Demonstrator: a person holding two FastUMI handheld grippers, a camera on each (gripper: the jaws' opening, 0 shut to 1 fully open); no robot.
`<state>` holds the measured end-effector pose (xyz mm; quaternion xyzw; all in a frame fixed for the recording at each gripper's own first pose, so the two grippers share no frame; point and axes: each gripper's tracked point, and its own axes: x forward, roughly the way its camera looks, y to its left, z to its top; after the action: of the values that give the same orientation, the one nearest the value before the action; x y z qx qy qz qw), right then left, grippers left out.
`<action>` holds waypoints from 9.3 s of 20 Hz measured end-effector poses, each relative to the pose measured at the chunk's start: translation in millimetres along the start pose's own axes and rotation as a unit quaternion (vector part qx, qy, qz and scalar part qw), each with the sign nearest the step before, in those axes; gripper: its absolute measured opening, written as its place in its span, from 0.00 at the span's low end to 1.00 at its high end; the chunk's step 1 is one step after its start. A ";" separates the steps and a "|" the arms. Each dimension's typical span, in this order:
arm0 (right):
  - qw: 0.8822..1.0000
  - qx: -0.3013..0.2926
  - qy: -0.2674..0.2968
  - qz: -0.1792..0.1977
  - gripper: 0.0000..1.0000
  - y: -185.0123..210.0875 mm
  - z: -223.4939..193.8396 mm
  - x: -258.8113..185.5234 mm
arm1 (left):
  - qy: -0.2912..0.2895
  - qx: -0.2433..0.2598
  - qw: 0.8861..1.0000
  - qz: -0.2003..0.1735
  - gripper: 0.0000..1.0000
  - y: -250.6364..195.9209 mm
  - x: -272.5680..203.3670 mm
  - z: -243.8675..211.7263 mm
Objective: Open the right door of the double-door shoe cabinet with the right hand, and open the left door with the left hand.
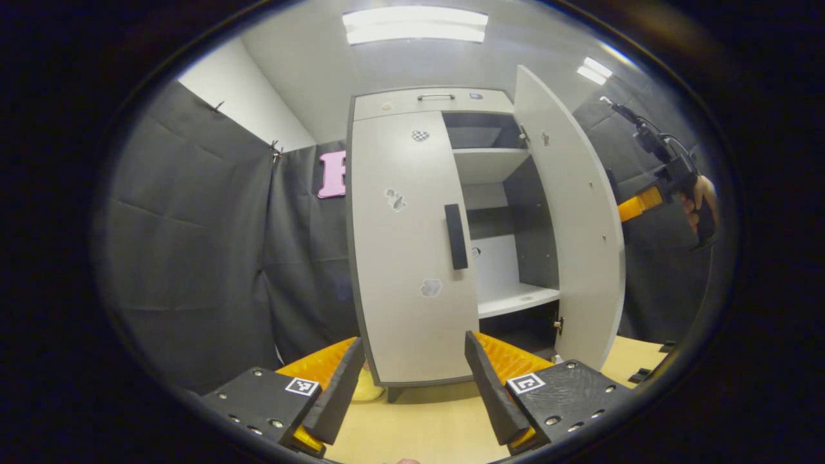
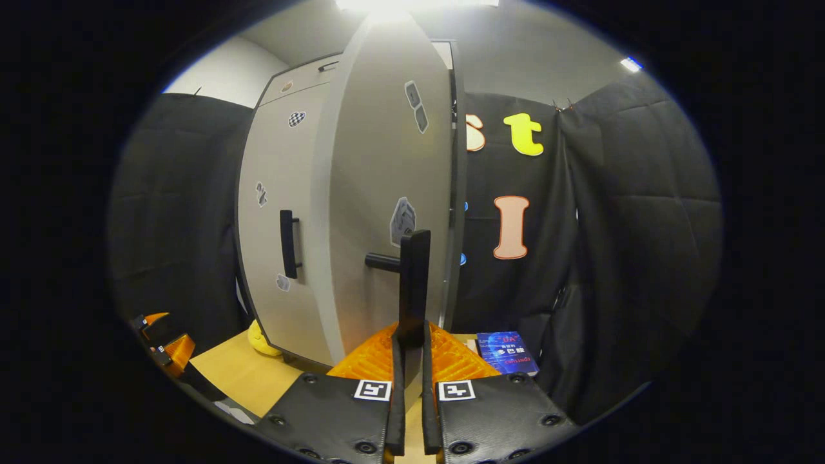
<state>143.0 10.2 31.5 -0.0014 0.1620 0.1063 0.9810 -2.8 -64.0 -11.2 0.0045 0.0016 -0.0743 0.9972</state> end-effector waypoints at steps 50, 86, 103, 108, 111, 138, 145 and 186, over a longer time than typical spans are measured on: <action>0.983 0.068 -0.004 -0.169 0.97 -113.7 -91.5 -115.9 | 0.016 -0.044 0.999 -0.020 0.89 -57.3 299.7 86.1; 0.995 0.053 -0.013 -0.083 0.96 -51.1 -75.7 -95.0 | 0.051 -0.063 0.991 -0.104 0.16 -60.9 294.3 92.0; 0.998 0.031 -0.022 -0.054 0.96 24.7 -56.5 -81.0 | 0.046 -0.068 0.987 -0.141 0.16 -46.3 280.7 95.7; 0.999 0.027 -0.018 -0.040 0.96 52.8 -60.4 -77.7 | 0.043 -0.072 0.986 -0.144 0.13 -41.3 278.4 95.4; 0.999 0.021 -0.020 -0.035 0.94 66.0 -58.7 -76.4 | 0.043 -0.067 0.986 -0.148 0.13 -38.6 277.3 95.3; 0.999 0.025 -0.018 -0.020 0.96 159.3 -54.0 -60.5 | 0.026 -0.088 0.989 -0.112 0.04 -6.2 272.3 93.9; 0.999 0.008 -0.052 -0.003 0.96 150.4 -36.9 -76.8 | 0.019 -0.089 0.994 -0.062 0.04 5.0 271.3 99.1; 0.994 0.027 -0.097 -0.045 0.98 75.5 -42.0 -163.0 | 0.016 -0.035 0.999 0.029 0.75 7.7 213.6 91.1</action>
<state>-36.9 48.5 45.9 0.0282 0.0684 0.0567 0.9956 209.8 -88.8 79.2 -0.0292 0.0201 -0.0453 0.9983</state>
